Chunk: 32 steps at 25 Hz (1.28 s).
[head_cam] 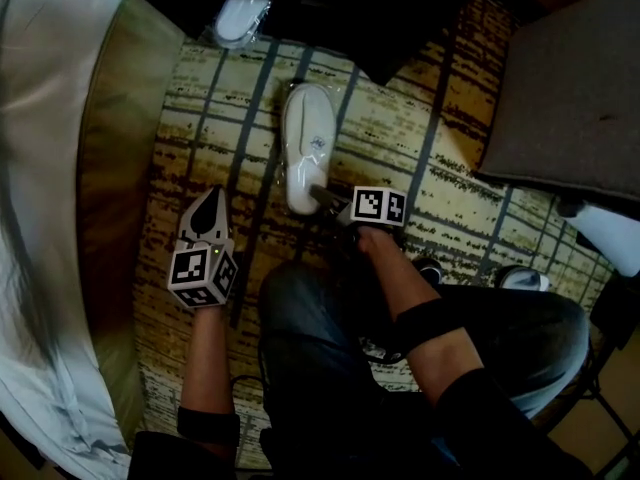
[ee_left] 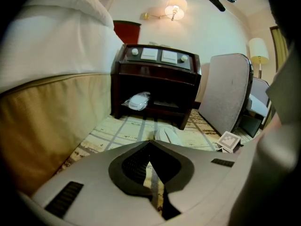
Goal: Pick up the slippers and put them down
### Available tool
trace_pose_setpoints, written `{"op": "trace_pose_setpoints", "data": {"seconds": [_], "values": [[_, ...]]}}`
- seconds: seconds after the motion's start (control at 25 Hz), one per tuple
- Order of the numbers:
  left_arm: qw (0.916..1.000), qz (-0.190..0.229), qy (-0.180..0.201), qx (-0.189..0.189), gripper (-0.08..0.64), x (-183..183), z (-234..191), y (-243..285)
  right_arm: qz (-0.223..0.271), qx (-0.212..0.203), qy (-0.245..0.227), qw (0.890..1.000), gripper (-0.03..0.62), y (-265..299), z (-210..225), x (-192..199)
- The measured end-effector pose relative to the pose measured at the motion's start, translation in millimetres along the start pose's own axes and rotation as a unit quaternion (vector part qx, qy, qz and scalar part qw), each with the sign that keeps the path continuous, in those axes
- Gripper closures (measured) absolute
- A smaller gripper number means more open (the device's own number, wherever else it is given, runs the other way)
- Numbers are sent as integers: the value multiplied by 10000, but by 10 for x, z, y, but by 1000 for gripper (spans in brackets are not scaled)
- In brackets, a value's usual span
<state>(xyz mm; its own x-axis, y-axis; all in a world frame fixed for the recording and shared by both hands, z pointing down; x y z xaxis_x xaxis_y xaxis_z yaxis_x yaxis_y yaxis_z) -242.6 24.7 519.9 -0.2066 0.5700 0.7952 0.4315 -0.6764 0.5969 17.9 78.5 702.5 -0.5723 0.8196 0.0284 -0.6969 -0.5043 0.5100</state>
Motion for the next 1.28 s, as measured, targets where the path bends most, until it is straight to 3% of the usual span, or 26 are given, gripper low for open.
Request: {"op": "trace_pose_setpoints", "data": {"seconds": [0.2,0.68,1.28], "values": [[10000,-23,-22,26,559,62,10,-8,6,67,81,9999,422,-4,92,42],[9998,-139,-104,-12,559,150,42,11,83,-249,-168,9995,476,-7,24,44],[9997,-193,-148,33,559,234,96,81,406,-564,-614,9957,492,-115,-226,-52]]}}
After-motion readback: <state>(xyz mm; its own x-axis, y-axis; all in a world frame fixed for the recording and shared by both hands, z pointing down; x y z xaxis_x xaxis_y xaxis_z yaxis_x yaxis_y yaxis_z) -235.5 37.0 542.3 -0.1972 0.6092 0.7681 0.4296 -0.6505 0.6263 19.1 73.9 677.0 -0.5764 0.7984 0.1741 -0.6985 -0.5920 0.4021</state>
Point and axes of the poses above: the fingertips, and each gripper's own axes: y forward along the fingers, z to its right, x out of its underside, the point moved 9 cm from there along -y, backward along the fingers, and after that the axes turned 2 degrees about y, right-handed, at the moved point
